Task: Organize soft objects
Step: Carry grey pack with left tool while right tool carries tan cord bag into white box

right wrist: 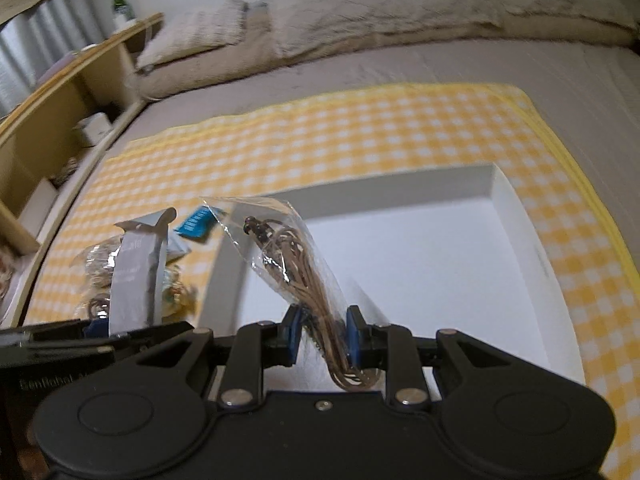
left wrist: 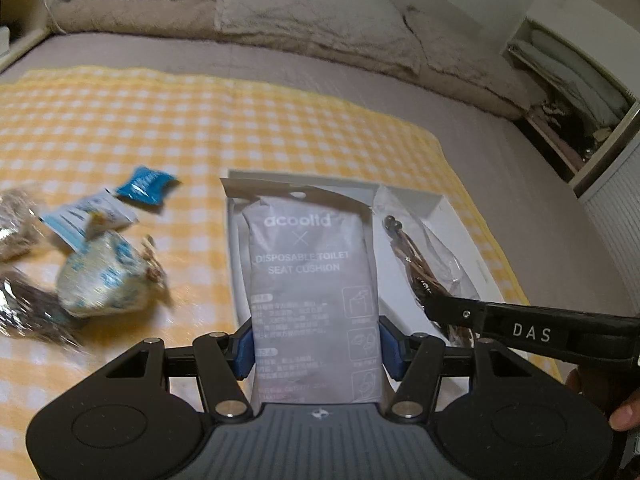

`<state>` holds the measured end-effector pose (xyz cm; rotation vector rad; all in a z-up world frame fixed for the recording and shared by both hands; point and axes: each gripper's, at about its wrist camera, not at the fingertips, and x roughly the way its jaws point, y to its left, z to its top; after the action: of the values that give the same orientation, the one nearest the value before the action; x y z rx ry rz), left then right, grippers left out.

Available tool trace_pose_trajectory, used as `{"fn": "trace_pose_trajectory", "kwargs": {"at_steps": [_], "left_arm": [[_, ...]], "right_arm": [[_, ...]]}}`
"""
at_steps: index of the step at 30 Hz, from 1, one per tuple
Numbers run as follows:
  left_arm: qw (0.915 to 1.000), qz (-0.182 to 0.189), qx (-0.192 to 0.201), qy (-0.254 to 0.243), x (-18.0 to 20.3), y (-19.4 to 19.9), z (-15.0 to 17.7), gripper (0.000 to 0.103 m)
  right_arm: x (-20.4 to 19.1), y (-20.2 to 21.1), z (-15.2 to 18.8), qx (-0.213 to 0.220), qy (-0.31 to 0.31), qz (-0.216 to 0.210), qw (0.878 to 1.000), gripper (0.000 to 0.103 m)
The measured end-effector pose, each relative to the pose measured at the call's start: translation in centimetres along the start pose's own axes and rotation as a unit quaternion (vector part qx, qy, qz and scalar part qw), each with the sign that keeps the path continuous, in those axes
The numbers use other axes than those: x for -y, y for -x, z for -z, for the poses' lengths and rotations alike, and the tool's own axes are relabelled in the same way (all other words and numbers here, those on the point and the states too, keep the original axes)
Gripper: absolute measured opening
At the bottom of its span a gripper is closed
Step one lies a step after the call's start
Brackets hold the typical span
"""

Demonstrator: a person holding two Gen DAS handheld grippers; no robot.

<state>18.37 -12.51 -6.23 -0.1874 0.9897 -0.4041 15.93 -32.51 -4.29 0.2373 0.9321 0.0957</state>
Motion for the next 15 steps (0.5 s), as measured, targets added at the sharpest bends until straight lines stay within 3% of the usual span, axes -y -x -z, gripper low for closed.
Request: {"fn": "trace_pose_trajectory", "kwargs": {"at_steps": [4, 8, 15], "left_arm": [[0.9998, -0.001, -0.018, 0.006, 0.4, -1.8, 0.4, 0.060], [0.9981, 0.012, -0.043, 0.043, 0.0, -3.1, 0.7, 0.060], [0.9986, -0.001, -0.037, 0.037, 0.1, -3.5, 0.9, 0.083]], "right_arm": [[0.9, -0.6, 0.4, -0.021, -0.031, 0.003, 0.999, 0.025], [1.4, -1.0, 0.7, -0.034, -0.049, 0.002, 0.998, 0.025], [1.7, -1.8, 1.1, -0.052, -0.071, 0.005, 0.996, 0.025]]}}
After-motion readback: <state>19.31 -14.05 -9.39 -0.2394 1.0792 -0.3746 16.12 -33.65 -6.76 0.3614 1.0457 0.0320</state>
